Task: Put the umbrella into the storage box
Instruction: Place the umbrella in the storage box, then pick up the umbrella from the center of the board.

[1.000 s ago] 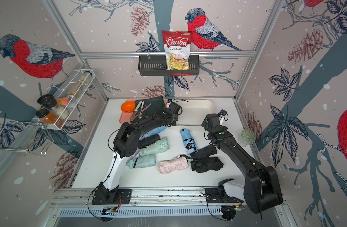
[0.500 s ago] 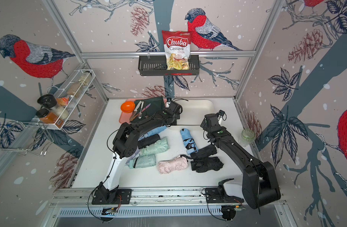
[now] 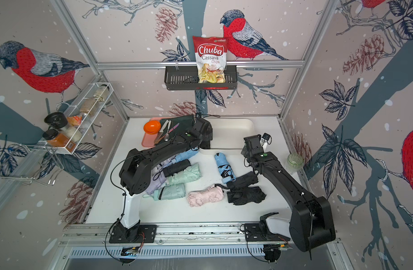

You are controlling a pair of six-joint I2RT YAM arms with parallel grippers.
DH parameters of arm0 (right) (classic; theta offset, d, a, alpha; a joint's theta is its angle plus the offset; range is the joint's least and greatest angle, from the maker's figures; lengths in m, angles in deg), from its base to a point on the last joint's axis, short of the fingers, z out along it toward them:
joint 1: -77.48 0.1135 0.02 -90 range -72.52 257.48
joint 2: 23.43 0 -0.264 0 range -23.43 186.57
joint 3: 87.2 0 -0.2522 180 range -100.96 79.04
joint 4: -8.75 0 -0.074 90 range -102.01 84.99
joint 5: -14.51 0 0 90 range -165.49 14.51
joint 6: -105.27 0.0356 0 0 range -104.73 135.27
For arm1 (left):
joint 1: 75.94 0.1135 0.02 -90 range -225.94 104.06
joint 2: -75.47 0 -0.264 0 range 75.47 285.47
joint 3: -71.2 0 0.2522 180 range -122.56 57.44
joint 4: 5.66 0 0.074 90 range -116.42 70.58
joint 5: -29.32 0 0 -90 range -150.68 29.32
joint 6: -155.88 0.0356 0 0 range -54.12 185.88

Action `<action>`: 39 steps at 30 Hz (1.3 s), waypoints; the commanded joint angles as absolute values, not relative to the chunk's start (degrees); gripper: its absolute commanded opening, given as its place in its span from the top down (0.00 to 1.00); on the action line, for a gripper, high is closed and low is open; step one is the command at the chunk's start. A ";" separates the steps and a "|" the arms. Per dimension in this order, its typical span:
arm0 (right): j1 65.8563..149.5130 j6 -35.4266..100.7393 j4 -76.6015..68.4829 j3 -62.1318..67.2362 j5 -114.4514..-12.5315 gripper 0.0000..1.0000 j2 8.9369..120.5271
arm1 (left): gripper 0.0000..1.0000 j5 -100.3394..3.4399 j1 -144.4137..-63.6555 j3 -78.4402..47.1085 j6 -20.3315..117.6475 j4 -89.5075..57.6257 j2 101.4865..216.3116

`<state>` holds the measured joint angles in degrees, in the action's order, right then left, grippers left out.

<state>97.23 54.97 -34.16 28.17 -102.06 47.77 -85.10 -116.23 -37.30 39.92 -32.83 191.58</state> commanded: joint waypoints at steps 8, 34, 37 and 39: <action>100.40 70.96 -54.27 36.10 -88.82 0.00 31.22 | 0.02 -80.41 -116.19 -22.81 44.03 -18.69 180.94; 103.94 82.95 -50.87 51.63 -70.45 0.00 23.31 | 0.02 -77.56 -115.88 -16.56 43.59 -14.65 177.77; 103.70 82.88 -49.49 52.87 -71.45 0.00 23.98 | 0.02 -77.53 -115.84 -16.40 43.57 -14.63 177.87; 103.46 83.03 -48.45 53.56 -72.01 0.00 24.05 | 0.02 -77.34 -115.84 -16.47 43.59 -14.76 178.08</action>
<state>103.66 81.84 -51.29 52.83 -71.02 23.92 -77.43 -115.94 -16.49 43.38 -15.96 178.16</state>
